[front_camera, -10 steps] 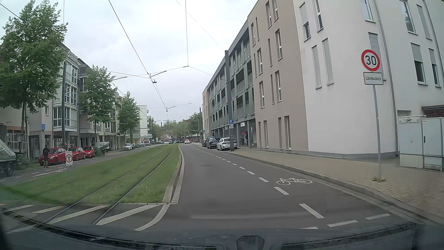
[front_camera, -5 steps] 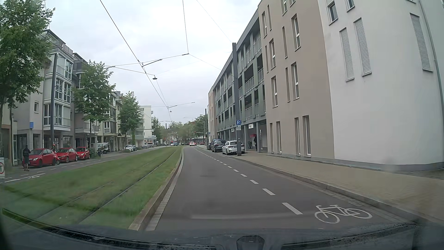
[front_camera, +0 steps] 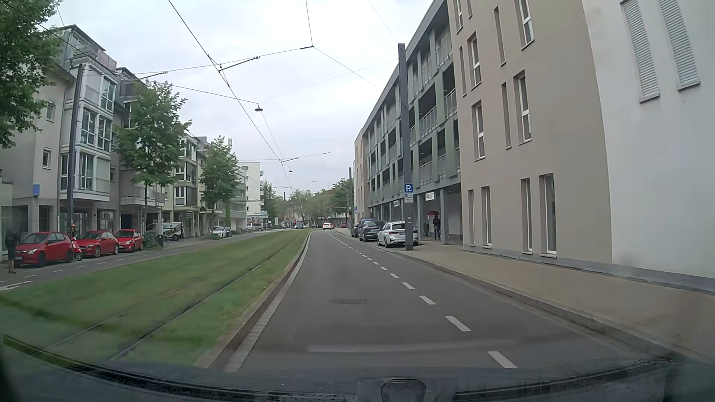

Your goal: Follow the waypoints while adhering to traffic rules and regulations

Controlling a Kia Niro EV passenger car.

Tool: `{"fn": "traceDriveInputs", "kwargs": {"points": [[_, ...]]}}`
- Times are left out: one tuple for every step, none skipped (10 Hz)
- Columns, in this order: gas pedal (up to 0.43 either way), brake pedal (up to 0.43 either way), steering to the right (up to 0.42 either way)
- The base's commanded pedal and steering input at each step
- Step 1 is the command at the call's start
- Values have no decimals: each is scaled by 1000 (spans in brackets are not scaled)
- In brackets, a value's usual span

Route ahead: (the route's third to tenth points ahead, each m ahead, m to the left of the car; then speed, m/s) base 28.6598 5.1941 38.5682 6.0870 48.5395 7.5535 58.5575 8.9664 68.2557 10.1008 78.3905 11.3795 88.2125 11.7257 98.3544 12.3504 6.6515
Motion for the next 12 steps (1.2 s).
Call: {"fn": "traceDriveInputs", "kwargs": {"points": [[59, 0, -57], [59, 0, -56], [59, 0, -54], [67, 0, -51], [67, 0, -47], [67, 0, -39], [67, 0, -36], [67, 0, -32], [67, 0, -28], [67, 0, -23], [67, 0, -19], [67, 0, -18]]}}
